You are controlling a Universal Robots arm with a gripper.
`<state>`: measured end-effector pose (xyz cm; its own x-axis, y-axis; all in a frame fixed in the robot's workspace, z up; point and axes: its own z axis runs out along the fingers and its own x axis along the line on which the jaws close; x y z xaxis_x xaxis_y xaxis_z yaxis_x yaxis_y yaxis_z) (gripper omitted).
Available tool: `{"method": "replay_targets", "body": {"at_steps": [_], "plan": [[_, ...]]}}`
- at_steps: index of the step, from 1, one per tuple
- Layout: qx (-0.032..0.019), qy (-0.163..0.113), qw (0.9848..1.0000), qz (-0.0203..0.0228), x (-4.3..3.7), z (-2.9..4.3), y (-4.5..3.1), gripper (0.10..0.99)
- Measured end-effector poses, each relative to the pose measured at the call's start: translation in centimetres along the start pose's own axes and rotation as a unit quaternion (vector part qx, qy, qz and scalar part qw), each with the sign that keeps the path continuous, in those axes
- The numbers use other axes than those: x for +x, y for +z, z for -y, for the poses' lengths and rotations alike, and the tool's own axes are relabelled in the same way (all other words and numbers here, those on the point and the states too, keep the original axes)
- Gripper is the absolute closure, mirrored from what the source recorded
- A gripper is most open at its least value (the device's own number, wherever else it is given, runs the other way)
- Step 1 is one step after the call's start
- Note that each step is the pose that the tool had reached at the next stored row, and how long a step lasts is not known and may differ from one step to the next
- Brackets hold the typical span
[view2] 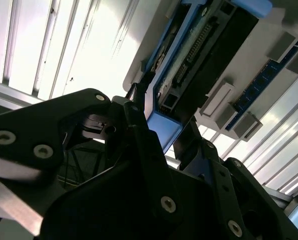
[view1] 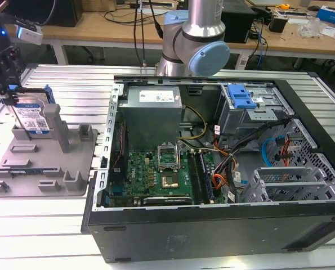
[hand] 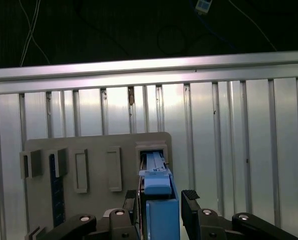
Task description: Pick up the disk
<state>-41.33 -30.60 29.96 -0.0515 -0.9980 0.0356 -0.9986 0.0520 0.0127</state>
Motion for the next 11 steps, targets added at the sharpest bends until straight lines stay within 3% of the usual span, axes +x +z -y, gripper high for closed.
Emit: {"method": "replay_targets", "body": {"at_steps": [11], "plan": [[0.0000,0.000,1.0000,0.0000,-0.01,-0.03,0.29,0.604]]}}
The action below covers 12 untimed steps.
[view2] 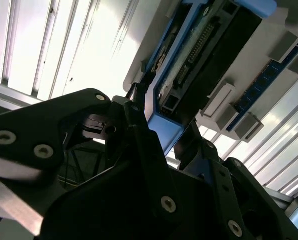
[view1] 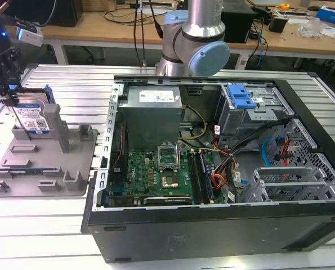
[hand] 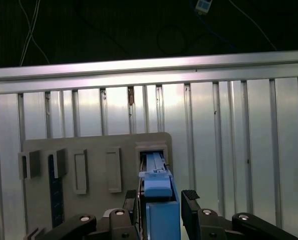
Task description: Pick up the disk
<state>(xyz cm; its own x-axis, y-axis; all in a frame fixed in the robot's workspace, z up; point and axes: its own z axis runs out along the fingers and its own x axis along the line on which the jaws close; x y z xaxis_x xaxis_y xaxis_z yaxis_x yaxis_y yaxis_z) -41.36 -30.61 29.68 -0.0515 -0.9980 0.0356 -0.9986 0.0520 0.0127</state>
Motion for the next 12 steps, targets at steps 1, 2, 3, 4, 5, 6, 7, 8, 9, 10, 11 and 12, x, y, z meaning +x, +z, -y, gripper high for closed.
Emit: {"method": "replay_targets", "body": {"at_steps": [1,2,3,4,5,6,7,8,9,10,11,12], "plan": [[0.0000,0.000,1.0000,0.0000,0.00,0.00,0.02,0.604],[0.0000,0.000,1.0000,0.0000,0.00,-0.01,0.04,0.604],[0.0001,0.000,1.0000,0.0000,0.00,-0.03,0.06,0.604],[0.0001,0.000,1.0000,0.0000,0.00,-0.04,0.06,0.604],[0.0000,0.000,1.0000,0.0000,0.00,-0.05,0.05,0.604],[0.0001,0.000,1.0000,0.0000,0.01,-0.05,0.06,0.604],[0.0001,0.000,1.0000,0.0000,0.01,-0.07,0.06,0.604],[0.0000,0.000,1.0000,0.0000,0.01,-0.07,0.06,0.604],[0.0000,0.000,1.0000,0.0000,0.02,-0.08,0.06,0.604],[0.0000,0.000,1.0000,0.0000,0.02,-0.08,0.06,0.604],[0.0000,0.000,1.0000,0.0000,0.02,-0.09,0.07,0.604],[0.0000,0.000,1.0000,0.0000,0.02,-0.09,0.07,0.604]]}}
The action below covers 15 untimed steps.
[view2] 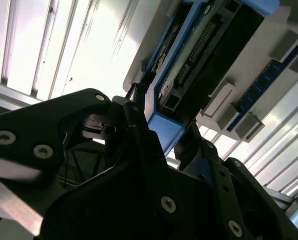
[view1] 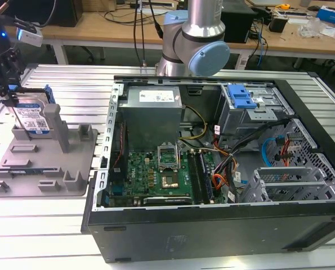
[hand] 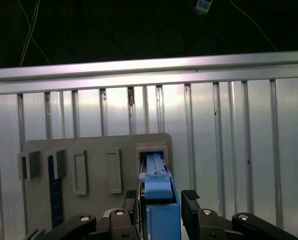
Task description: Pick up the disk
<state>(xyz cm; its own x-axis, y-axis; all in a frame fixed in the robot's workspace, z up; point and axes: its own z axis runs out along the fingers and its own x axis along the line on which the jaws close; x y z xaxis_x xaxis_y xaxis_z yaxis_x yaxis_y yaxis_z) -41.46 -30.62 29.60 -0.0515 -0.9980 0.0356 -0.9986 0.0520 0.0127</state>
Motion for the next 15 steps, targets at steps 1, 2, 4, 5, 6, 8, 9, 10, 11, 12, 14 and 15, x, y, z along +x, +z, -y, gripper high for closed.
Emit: {"method": "replay_targets", "body": {"at_steps": [1,2,4,5,6,8,9,10,11,12,14,15], "plan": [[0.0000,0.000,1.0000,0.0000,0.00,0.00,0.00,0.604],[0.0000,0.000,1.0000,0.0000,0.00,0.00,0.00,0.604],[0.0000,0.000,1.0000,0.0000,0.00,0.00,0.00,0.604],[0.0000,0.000,1.0000,0.0000,0.00,0.00,0.01,0.604],[0.0000,0.000,1.0000,0.0000,0.00,0.00,0.01,0.620],[0.0000,0.000,1.0000,0.0000,0.00,0.00,0.01,0.620],[0.0000,0.000,1.0000,0.0000,0.00,0.00,0.01,0.690],[0.0000,0.000,1.0000,0.0000,0.00,0.00,0.01,0.690],[0.0000,0.000,1.0000,0.0000,0.00,0.00,0.02,0.690],[0.0000,0.000,1.0000,0.0000,0.00,0.00,0.02,0.690],[0.0000,0.000,1.0000,0.0001,0.00,0.00,0.02,0.690],[0.0000,0.000,1.0000,0.0001,0.00,0.00,0.02,0.710]]}}
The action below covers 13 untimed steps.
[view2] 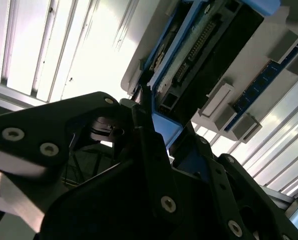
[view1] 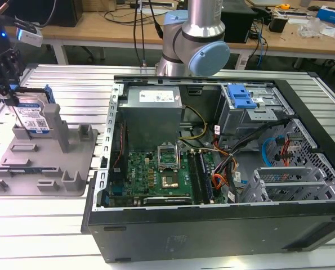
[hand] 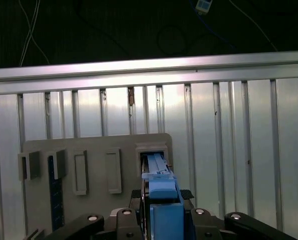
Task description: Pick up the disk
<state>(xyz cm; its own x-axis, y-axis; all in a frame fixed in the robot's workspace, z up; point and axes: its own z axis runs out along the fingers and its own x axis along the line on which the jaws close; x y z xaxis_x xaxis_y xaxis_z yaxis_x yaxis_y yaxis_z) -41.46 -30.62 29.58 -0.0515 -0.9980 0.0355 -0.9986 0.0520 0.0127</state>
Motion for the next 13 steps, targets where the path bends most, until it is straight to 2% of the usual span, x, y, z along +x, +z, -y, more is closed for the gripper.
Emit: {"method": "replay_targets", "body": {"at_steps": [13], "plan": [[0.0001,0.000,1.0000,0.0000,0.02,-0.01,0.02,0.718]]}}
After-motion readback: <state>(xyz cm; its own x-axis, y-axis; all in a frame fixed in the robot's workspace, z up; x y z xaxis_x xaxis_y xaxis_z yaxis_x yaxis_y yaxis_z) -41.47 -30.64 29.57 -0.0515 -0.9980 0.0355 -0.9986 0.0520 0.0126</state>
